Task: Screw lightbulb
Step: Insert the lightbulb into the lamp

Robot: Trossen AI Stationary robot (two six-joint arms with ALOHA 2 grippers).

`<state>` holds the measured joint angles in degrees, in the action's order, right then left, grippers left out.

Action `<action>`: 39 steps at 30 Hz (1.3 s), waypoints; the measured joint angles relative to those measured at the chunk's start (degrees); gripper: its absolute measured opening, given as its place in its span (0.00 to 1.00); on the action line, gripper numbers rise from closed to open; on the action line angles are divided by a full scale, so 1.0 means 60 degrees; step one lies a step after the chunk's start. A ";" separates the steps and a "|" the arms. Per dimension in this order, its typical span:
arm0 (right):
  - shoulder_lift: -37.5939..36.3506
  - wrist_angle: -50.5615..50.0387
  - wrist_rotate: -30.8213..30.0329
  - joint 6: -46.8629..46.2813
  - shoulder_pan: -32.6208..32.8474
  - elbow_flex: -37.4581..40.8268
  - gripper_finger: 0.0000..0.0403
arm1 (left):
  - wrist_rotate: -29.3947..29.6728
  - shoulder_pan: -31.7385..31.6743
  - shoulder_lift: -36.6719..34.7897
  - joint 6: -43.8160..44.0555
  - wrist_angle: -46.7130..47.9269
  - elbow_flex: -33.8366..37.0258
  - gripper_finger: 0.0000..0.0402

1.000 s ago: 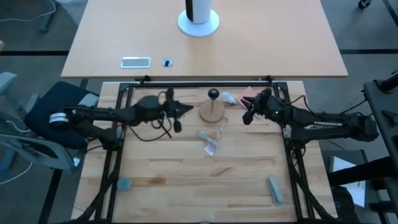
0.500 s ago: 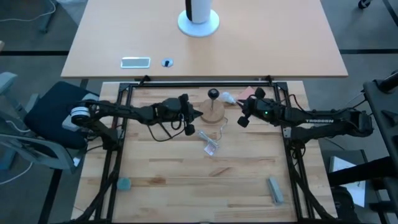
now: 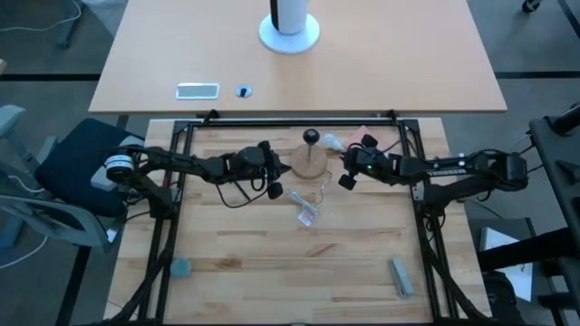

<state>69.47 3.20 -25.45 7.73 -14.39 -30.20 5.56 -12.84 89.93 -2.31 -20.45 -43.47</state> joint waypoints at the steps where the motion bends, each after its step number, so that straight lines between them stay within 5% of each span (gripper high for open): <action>1: 0.0161 0.0029 0.0003 -0.0029 -0.0001 -0.0086 0.15 | 0.0000 0.0000 0.0000 0.0015 0.0003 0.0005 0.00; 9: 0.1756 -0.0029 0.0010 -0.1674 -0.0383 -0.0824 0.26 | 0.0000 0.0000 0.0000 0.0277 0.0374 0.0016 0.00; 18: 0.3004 -0.0143 0.1181 -0.2783 -0.1198 -0.1331 0.02 | 0.0000 0.0000 -0.0084 0.0731 0.1926 0.0020 0.00; 29: 0.4399 0.2457 0.3123 -0.3056 -0.1248 -0.1343 0.01 | -0.0009 0.0018 -0.1064 0.1078 0.3178 0.0023 0.00; 35: 0.4852 0.2553 0.3774 -0.2647 -0.1238 -0.2127 0.00 | -0.0018 0.0025 -0.1617 0.1028 0.3165 0.0023 0.00; 39: 0.4471 0.1677 0.3252 -0.2127 -0.1229 -0.2317 0.00 | -0.0239 0.0114 -0.1889 0.1032 0.2883 0.0023 0.00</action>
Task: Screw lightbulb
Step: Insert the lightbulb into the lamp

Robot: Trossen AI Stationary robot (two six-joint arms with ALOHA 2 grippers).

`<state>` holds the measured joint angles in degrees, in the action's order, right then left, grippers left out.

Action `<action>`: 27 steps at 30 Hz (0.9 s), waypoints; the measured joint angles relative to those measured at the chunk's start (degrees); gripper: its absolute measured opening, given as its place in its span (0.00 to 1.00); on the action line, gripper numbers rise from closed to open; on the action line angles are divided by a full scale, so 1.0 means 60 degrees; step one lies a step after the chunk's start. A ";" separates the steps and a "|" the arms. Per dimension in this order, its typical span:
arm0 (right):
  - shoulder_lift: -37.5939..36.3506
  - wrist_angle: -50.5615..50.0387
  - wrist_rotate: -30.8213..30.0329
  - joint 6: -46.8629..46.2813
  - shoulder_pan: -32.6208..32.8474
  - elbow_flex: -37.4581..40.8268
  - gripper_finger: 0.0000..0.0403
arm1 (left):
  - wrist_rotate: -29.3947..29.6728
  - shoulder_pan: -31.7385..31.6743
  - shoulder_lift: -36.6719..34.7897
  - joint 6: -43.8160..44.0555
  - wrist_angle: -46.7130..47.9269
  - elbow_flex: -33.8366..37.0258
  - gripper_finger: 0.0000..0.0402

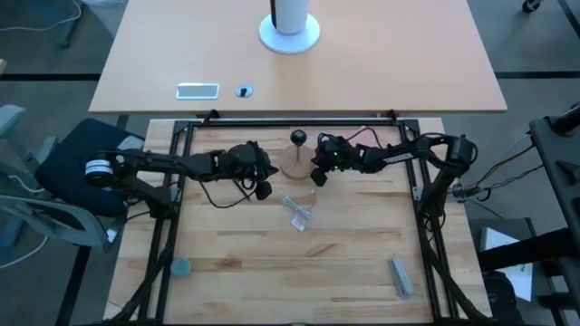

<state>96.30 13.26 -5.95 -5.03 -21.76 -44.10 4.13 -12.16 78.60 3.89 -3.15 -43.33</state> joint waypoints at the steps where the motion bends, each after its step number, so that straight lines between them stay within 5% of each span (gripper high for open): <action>1: -0.0233 -0.0352 -0.0373 0.0105 -0.0033 0.0000 0.00 | -0.0124 0.0059 -0.0020 0.0013 -0.0095 0.0000 0.00; 5: -0.1302 -0.1129 -0.1804 0.0378 -0.0389 -0.0004 0.00 | -0.0289 0.0303 -0.0038 -0.0072 -0.0651 0.0000 0.00; 8: -0.1736 -0.1159 -0.1855 0.0406 -0.1176 -0.0021 0.00 | -0.0304 0.0390 -0.0007 -0.0263 -0.1032 0.0000 0.00; 16: -0.1340 -0.1210 0.0261 -0.0426 -0.3426 -0.0124 0.00 | -0.0304 0.0400 0.0002 -0.0311 -0.1263 0.0004 0.00; 27: -0.0076 -0.1435 0.1826 -0.0872 -0.3413 -0.0297 0.00 | -0.0282 0.0396 0.0013 -0.0311 -0.1383 0.0004 0.00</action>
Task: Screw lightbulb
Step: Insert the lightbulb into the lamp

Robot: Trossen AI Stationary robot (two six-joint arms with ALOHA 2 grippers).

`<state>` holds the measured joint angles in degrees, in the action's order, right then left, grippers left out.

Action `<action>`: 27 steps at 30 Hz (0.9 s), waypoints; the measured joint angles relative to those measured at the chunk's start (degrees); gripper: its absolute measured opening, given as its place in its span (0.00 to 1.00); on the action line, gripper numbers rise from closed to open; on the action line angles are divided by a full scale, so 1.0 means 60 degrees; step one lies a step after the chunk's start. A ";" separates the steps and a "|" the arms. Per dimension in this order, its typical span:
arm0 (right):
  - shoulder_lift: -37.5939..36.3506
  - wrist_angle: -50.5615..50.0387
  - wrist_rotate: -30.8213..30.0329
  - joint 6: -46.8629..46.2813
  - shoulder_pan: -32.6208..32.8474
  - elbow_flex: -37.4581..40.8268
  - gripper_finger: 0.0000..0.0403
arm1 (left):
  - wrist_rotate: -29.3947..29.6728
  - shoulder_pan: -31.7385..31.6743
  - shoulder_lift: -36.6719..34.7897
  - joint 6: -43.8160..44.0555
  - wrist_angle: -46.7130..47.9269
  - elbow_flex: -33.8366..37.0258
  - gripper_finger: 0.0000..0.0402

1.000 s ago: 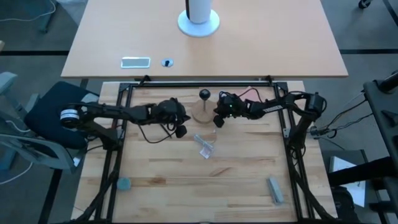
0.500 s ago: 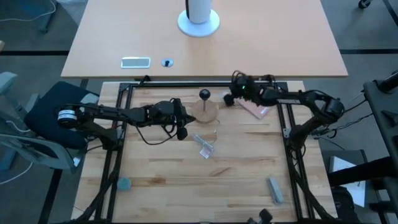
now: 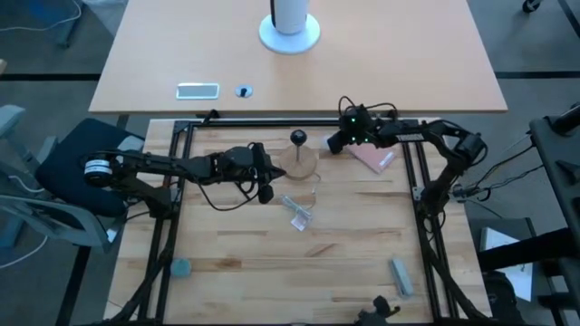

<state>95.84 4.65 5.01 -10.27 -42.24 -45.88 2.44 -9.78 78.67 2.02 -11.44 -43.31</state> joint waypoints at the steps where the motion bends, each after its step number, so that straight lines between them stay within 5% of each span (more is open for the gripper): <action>1: 0.0006 -0.0167 0.0113 -0.0003 0.0081 -0.0006 0.00 | 0.0000 0.0000 0.0000 -0.0001 -0.0001 0.0000 0.00; 10: -0.0031 -0.1270 0.0584 -0.0028 0.1456 -0.0020 0.00 | -0.0420 0.0067 0.0007 0.0095 -0.0211 0.0000 0.00; 17: -0.0159 -0.1795 0.0648 -0.0309 0.2814 -0.0020 0.00 | -0.0896 0.0666 0.0492 0.0288 -0.2198 -0.0045 0.01; 21: -0.0745 -0.2157 -0.0358 -0.0284 0.3236 -0.0020 0.00 | -0.0714 0.0850 0.1388 0.0290 -0.2079 -0.0671 0.08; 27: -0.2909 -0.4802 -0.1430 -0.0224 0.3486 0.0087 0.00 | -0.0645 0.1028 0.3350 -0.0614 -0.1205 -0.2575 0.24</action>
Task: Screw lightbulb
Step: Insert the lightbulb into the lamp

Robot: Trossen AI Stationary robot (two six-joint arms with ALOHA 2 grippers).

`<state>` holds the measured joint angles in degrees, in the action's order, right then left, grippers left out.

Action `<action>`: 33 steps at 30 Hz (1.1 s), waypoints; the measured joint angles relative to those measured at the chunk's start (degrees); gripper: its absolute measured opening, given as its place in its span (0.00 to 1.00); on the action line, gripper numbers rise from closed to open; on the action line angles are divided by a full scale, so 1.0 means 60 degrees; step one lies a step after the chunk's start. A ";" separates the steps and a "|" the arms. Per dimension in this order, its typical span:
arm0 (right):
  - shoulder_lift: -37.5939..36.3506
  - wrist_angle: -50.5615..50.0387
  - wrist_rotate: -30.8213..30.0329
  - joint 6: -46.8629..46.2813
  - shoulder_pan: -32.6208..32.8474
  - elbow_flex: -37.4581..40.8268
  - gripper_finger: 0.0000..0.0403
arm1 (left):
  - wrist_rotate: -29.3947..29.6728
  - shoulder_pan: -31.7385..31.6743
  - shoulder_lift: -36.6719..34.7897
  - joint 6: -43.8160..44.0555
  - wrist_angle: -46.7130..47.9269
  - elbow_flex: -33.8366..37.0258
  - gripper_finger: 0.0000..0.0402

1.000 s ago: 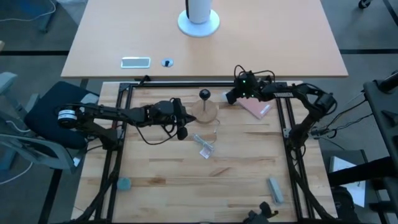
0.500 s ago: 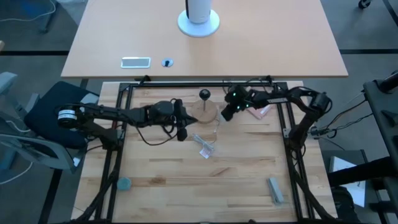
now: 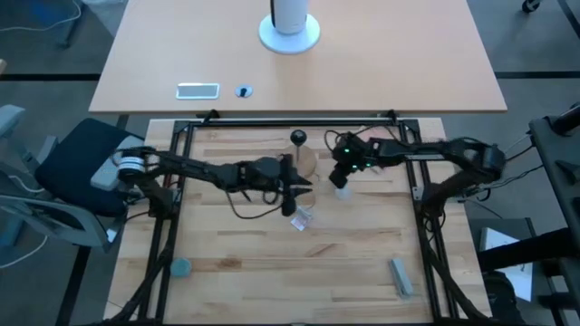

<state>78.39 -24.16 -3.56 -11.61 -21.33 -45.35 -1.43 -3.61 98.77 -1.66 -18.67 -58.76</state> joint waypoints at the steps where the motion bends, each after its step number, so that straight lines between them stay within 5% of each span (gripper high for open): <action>1: -0.0440 -0.0518 -0.0294 -0.0073 0.0073 0.0060 0.00 | 0.0003 0.0044 0.0305 -0.0235 0.0122 -0.0337 0.26; 6: -0.2532 -0.2378 -0.1165 -0.0802 0.0242 0.0567 0.00 | 0.0002 0.0081 0.1752 -0.0658 0.0940 -0.1958 0.35; 13: -0.4008 -0.2065 -0.1148 -0.1633 0.0242 0.2212 0.00 | 0.1213 -0.0104 0.3245 -0.2041 0.2287 -0.3784 0.36; 20: -0.3725 0.0525 -0.0574 -0.2238 0.0242 0.3576 0.00 | 0.1245 -0.0405 0.4221 -0.3588 0.3635 -0.5143 0.36; 25: -0.2957 0.1902 -0.0552 -0.2329 0.0242 0.3714 0.00 | 0.1242 -0.0676 0.4487 -0.3587 0.4900 -0.5453 0.36; 33: -0.1410 0.2899 0.0086 -0.2333 0.0267 0.3710 0.00 | 0.0871 -0.0697 0.4497 -0.3417 0.4872 -0.5450 0.36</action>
<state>69.93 -6.77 -3.05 -25.61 -19.73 -23.09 3.79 -7.79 125.75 -22.16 10.56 -91.46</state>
